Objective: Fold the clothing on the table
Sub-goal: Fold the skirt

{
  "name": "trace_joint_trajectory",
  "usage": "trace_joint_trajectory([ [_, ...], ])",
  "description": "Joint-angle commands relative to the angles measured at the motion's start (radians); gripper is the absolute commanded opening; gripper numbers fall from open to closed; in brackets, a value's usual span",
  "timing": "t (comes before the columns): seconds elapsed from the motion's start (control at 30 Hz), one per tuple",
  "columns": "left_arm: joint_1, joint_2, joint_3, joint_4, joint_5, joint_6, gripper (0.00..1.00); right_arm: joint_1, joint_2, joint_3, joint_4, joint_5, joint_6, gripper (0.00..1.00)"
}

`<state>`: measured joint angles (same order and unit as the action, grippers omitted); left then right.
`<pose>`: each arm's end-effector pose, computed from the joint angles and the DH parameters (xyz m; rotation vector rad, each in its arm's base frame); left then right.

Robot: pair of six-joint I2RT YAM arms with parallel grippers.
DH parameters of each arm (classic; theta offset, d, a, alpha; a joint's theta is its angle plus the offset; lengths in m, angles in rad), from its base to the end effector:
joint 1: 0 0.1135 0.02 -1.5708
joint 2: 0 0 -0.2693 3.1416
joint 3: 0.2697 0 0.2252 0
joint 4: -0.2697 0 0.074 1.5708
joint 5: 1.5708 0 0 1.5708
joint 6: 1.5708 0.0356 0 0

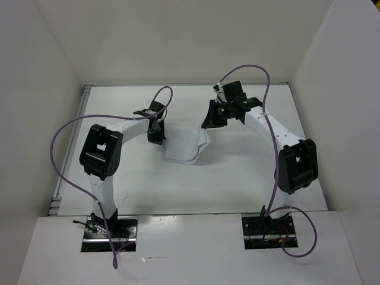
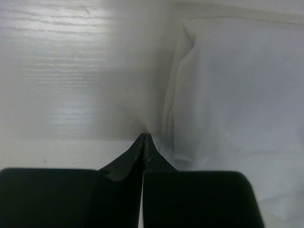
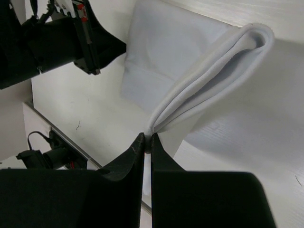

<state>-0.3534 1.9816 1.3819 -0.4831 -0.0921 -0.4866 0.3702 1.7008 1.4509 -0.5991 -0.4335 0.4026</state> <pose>0.3688 -0.1326 0.1907 -0.2071 2.6470 -0.1578 0.3212 0.1407 0.3052 -0.1670 2.4990 0.8641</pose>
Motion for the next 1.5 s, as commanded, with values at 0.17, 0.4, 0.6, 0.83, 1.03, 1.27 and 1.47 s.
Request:
trace_joint_trajectory([
  [0.17, -0.041, 0.033, -0.024, 0.075, 0.164, -0.05, 0.0, 0.067, 0.079, 0.088, 0.024, -0.024, 0.005, 0.0],
  [0.4, -0.041, 0.033, -0.006, 0.075, 0.173, -0.05, 0.0, 0.137, 0.194, 0.156, 0.044, -0.024, 0.015, 0.0],
  [0.6, -0.041, 0.023, -0.006, 0.066, 0.173, -0.041, 0.0, 0.185, 0.293, 0.247, 0.044, -0.034, 0.024, 0.0],
  [0.83, -0.041, 0.023, -0.006, 0.066, 0.173, -0.032, 0.0, 0.231, 0.378, 0.296, 0.042, -0.044, 0.033, 0.0],
  [1.03, -0.041, 0.003, -0.006, 0.066, 0.173, -0.023, 0.0, 0.231, 0.447, 0.328, 0.07, -0.063, 0.058, 0.0],
  [1.27, -0.018, -0.041, 0.005, 0.034, 0.173, -0.003, 0.0, 0.24, 0.513, 0.365, 0.085, -0.114, 0.076, 0.34],
  [1.47, 0.044, -0.214, 0.106, -0.069, 0.014, 0.058, 0.01, 0.22, 0.417, 0.351, 0.252, -0.322, 0.136, 0.42],
])
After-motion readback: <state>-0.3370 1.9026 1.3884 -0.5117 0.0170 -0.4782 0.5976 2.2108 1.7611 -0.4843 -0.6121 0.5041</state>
